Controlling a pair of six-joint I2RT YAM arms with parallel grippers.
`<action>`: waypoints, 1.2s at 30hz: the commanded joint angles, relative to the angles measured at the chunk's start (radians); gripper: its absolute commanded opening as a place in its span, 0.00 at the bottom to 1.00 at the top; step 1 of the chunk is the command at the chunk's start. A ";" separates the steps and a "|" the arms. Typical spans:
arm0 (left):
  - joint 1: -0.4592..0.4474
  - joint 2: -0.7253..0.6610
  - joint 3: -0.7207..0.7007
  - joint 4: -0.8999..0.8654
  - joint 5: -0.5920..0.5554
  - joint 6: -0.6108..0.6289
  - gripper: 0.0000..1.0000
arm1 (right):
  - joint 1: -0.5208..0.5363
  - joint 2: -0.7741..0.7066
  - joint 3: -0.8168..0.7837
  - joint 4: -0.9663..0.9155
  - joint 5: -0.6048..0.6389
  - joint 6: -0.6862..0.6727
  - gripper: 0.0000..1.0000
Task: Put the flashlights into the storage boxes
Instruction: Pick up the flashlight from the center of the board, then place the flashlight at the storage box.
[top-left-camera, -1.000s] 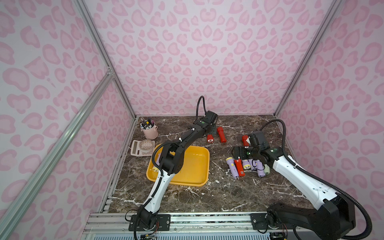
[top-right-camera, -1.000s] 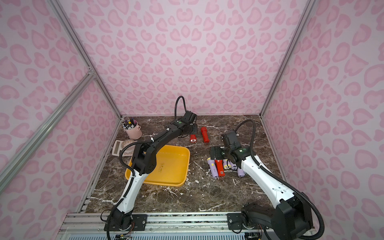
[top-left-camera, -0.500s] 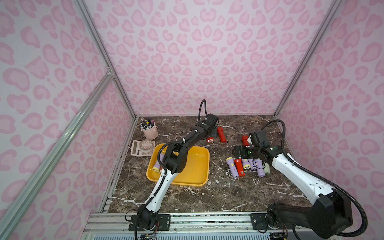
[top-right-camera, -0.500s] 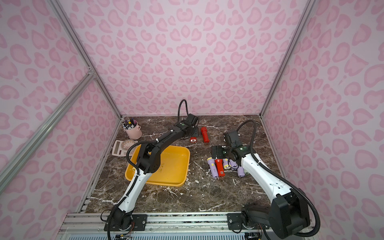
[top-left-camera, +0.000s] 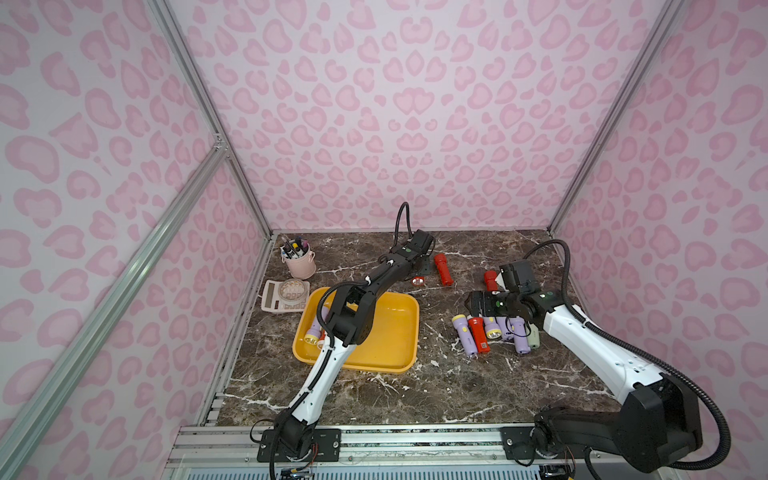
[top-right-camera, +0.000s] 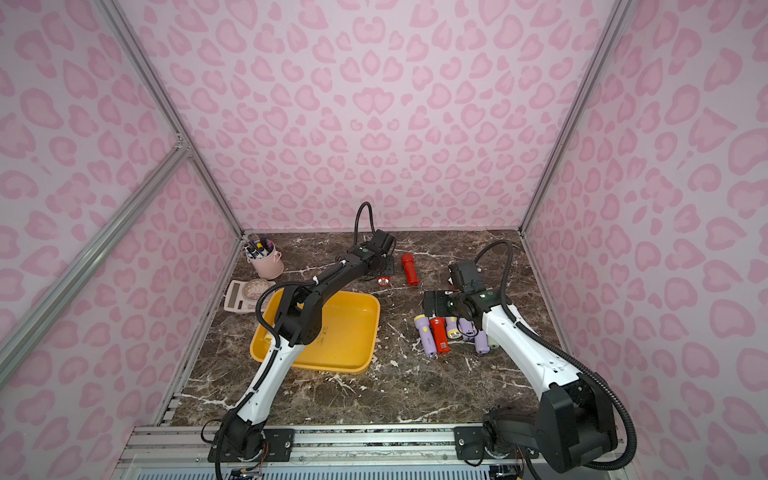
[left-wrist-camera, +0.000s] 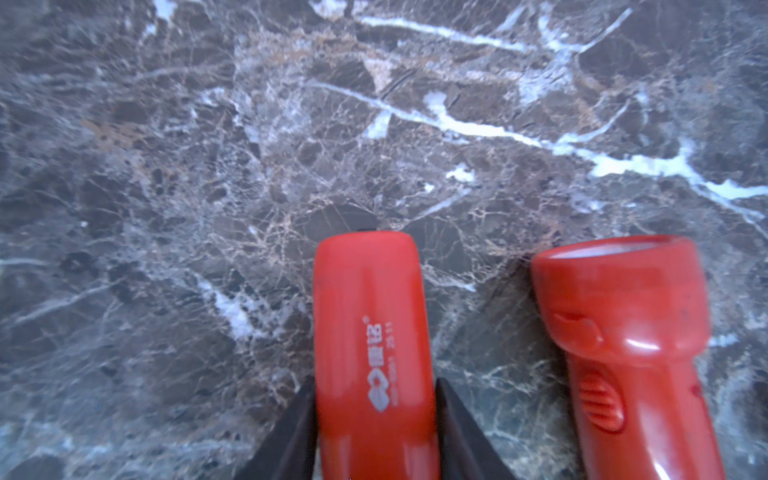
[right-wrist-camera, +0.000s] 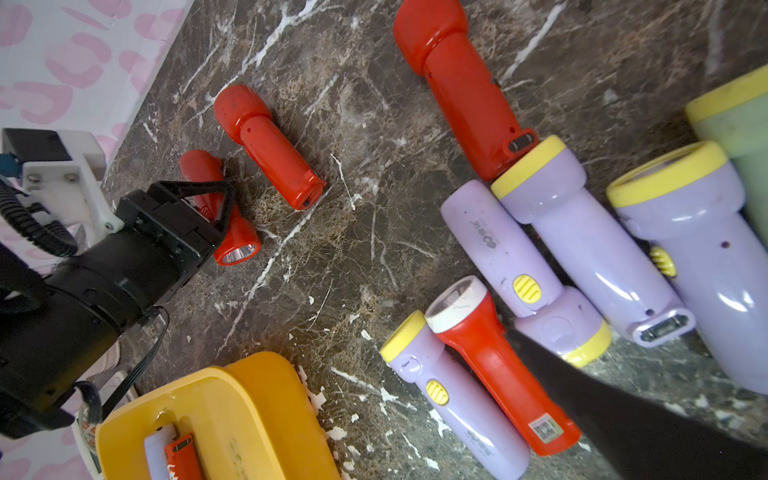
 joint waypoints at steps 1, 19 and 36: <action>-0.001 0.007 0.019 0.000 0.023 -0.001 0.38 | -0.001 0.006 -0.003 0.010 0.003 -0.015 0.99; -0.018 -0.223 -0.101 -0.037 -0.009 0.112 0.25 | -0.003 -0.013 -0.009 0.018 -0.017 -0.007 1.00; -0.044 -0.899 -0.966 0.101 -0.129 0.108 0.22 | 0.150 -0.045 -0.016 0.034 0.023 0.056 1.00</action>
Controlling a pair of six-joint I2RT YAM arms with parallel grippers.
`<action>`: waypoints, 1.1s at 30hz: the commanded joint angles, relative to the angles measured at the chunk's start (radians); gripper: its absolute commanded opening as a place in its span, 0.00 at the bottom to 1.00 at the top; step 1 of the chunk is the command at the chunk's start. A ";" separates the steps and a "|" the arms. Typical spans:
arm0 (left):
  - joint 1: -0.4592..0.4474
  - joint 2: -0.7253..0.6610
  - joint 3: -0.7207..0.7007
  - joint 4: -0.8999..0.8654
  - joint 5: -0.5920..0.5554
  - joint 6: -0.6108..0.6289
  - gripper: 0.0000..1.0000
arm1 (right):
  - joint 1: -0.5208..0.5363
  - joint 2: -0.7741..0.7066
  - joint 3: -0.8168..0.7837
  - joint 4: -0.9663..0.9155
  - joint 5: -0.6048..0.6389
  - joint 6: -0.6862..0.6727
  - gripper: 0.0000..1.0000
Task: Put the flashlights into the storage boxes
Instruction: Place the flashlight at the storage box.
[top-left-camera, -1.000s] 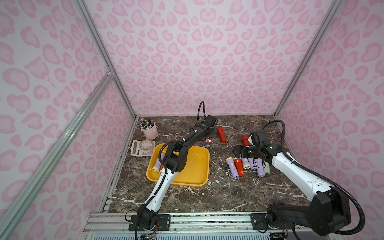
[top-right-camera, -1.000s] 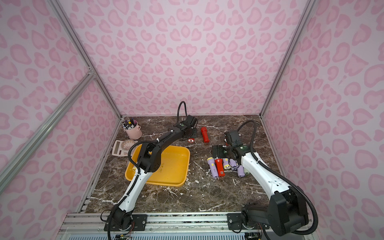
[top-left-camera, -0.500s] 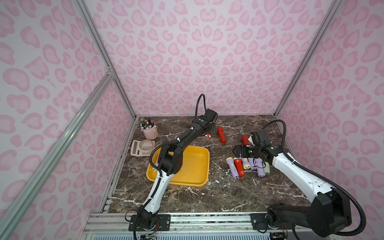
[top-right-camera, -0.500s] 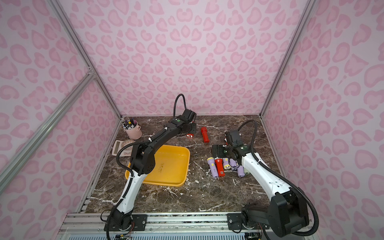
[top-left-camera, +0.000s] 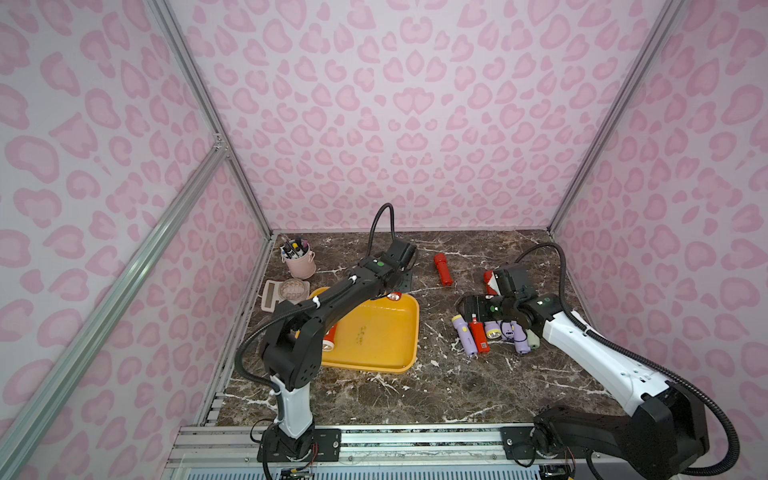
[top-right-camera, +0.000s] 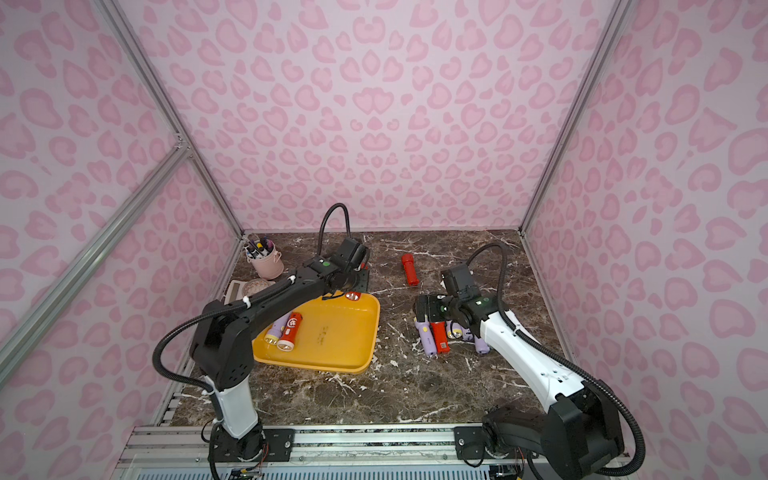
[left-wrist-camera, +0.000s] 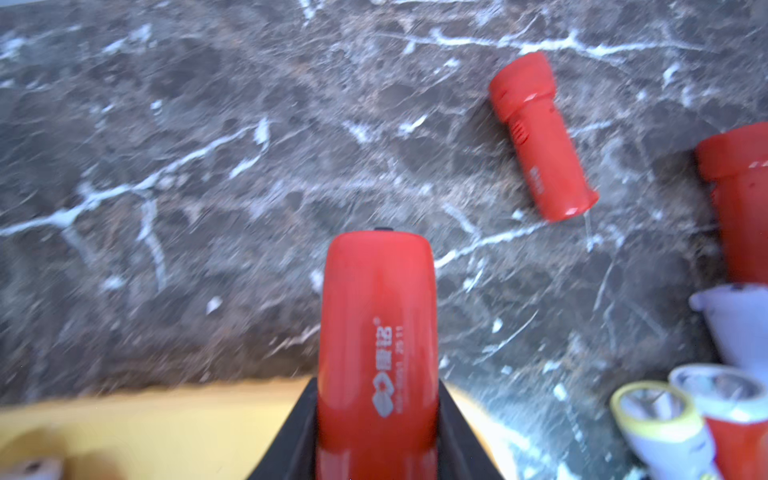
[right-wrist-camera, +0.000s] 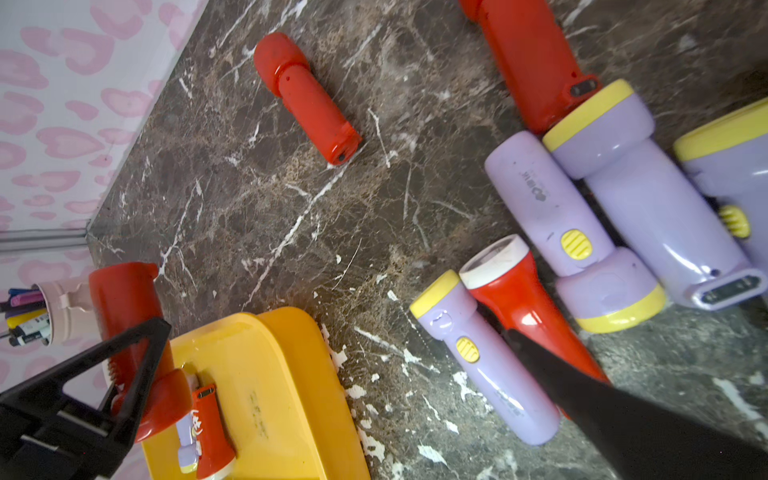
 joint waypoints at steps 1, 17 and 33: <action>-0.004 -0.116 -0.146 0.044 -0.062 -0.018 0.22 | 0.046 0.003 0.007 0.019 0.056 0.025 1.00; 0.001 -0.307 -0.597 0.060 -0.210 -0.117 0.25 | 0.227 0.016 0.014 0.034 0.140 0.080 1.00; 0.114 -0.199 -0.642 0.168 -0.196 -0.078 0.27 | 0.229 -0.012 0.000 0.011 0.176 0.069 0.99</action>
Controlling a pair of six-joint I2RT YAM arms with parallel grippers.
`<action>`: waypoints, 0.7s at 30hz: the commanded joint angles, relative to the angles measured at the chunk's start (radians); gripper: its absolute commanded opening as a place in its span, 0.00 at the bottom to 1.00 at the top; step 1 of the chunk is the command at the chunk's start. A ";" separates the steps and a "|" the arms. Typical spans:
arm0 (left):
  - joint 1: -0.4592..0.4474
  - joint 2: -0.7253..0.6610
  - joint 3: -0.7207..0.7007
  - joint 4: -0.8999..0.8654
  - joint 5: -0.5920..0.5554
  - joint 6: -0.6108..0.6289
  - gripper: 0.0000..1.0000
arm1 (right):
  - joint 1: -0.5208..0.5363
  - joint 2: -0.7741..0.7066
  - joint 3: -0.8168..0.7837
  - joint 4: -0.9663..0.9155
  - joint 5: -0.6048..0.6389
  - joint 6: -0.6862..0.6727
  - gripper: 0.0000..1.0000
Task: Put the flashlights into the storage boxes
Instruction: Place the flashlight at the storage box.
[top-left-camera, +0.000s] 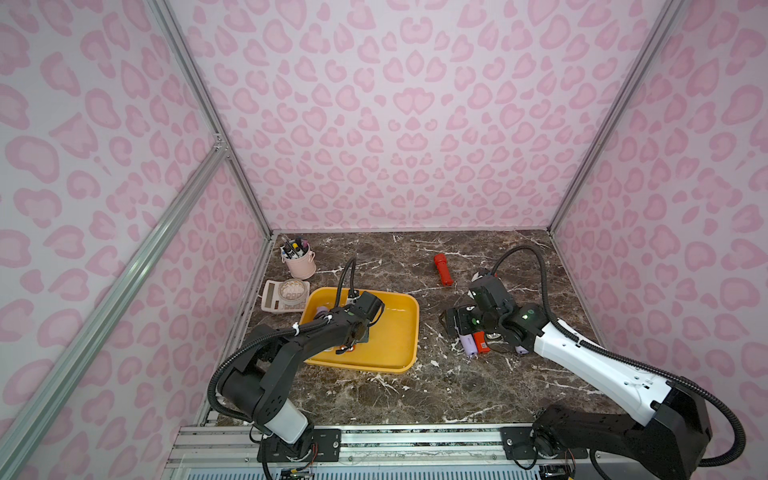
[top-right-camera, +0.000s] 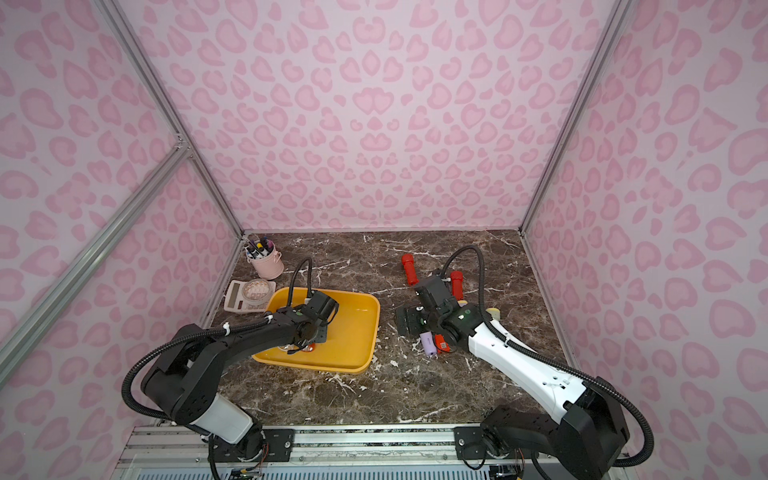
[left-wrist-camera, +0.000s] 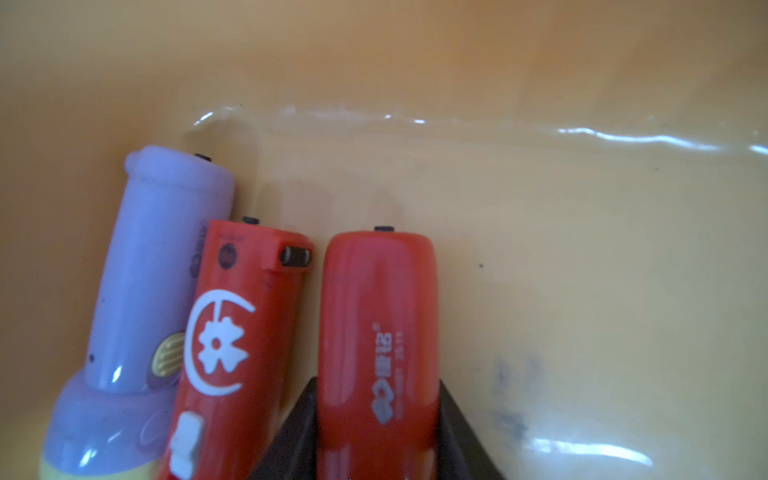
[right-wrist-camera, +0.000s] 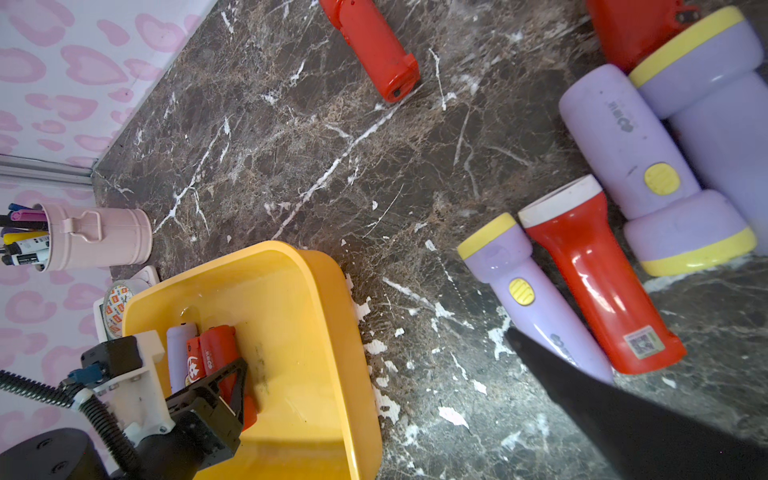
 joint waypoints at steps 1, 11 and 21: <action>0.019 -0.005 -0.013 0.008 0.033 0.017 0.27 | 0.001 0.014 0.007 -0.005 0.018 -0.005 0.99; 0.020 -0.036 0.009 -0.021 0.046 0.037 0.56 | 0.002 0.088 0.043 0.002 -0.013 -0.006 0.99; 0.012 -0.207 0.056 -0.114 0.032 0.034 0.61 | 0.130 0.253 0.070 0.057 0.002 0.071 0.93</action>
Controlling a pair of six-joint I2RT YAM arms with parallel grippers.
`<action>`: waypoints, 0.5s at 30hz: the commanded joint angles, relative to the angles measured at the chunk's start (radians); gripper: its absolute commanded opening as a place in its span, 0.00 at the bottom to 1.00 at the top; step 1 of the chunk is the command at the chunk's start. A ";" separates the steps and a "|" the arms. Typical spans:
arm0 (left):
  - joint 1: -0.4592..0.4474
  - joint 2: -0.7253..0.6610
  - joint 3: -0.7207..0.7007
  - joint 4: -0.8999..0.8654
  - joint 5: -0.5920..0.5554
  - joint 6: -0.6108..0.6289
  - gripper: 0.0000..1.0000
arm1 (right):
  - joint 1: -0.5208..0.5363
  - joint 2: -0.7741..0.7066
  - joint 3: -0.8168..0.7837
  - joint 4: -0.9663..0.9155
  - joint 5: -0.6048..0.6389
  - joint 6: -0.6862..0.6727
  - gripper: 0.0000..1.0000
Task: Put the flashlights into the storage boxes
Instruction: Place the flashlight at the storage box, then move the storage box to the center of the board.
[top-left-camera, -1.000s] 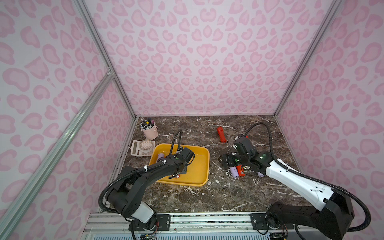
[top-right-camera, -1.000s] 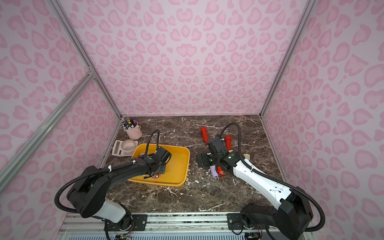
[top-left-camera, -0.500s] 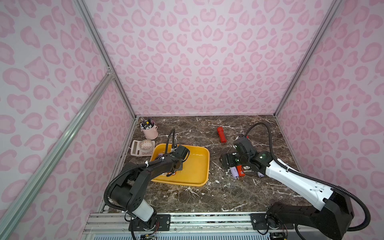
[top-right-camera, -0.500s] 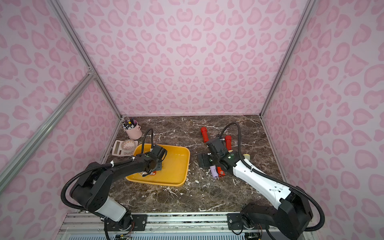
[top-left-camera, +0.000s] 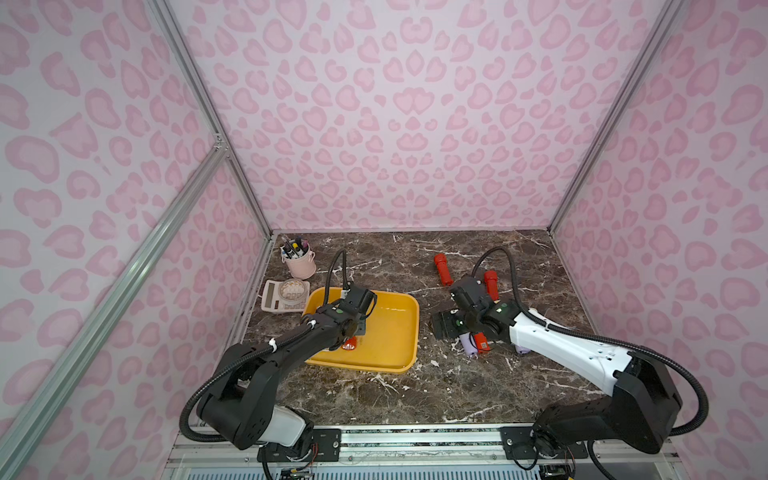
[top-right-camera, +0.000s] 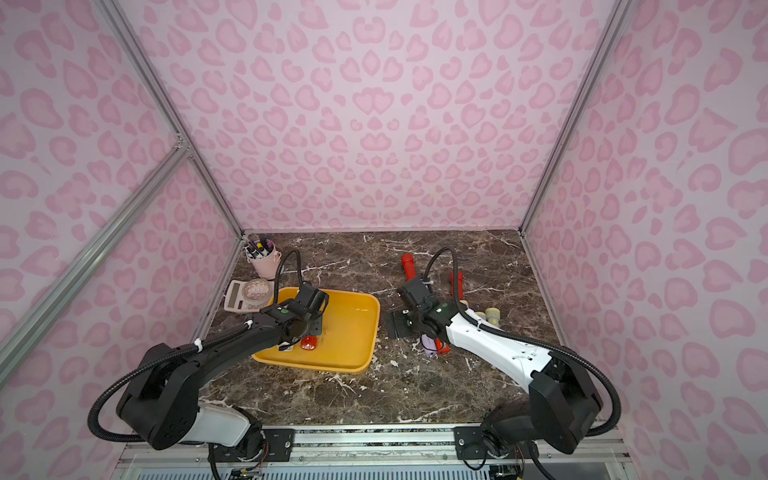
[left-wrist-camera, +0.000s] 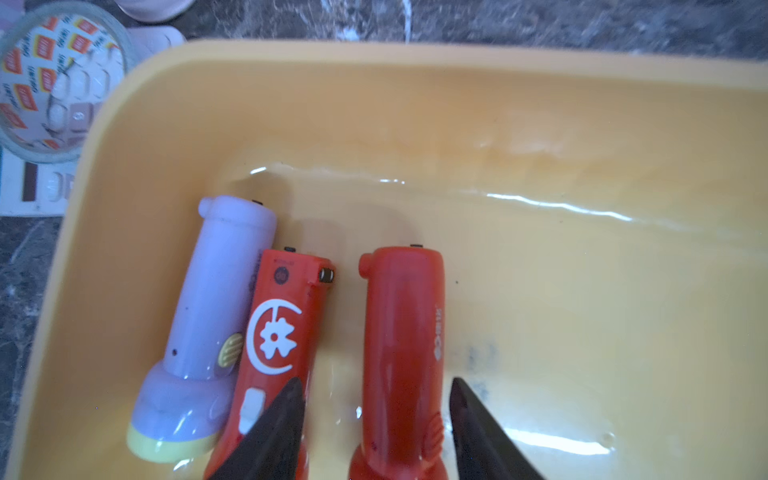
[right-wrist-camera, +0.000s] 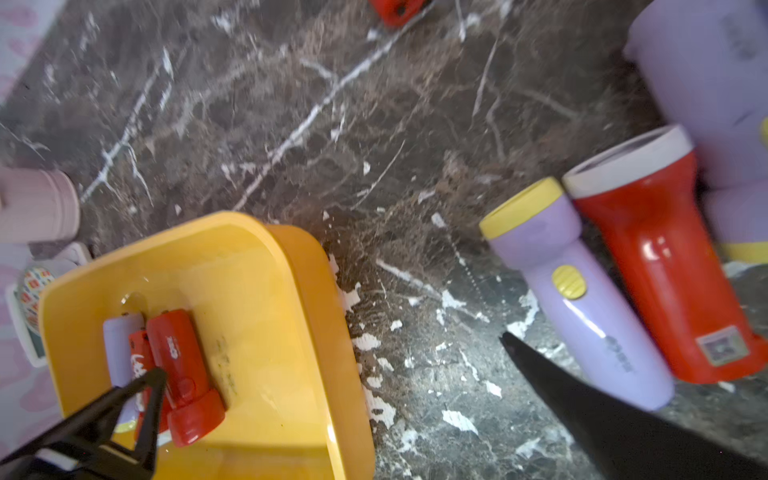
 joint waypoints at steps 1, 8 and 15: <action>0.000 -0.045 0.018 -0.053 -0.016 0.001 0.62 | 0.053 0.059 0.025 0.042 0.036 0.043 0.91; 0.001 -0.115 -0.017 -0.053 0.004 -0.011 0.63 | 0.084 0.169 0.092 0.058 0.073 0.080 0.68; 0.000 -0.129 -0.054 -0.012 0.057 -0.022 0.63 | 0.085 0.254 0.145 0.055 0.073 0.094 0.57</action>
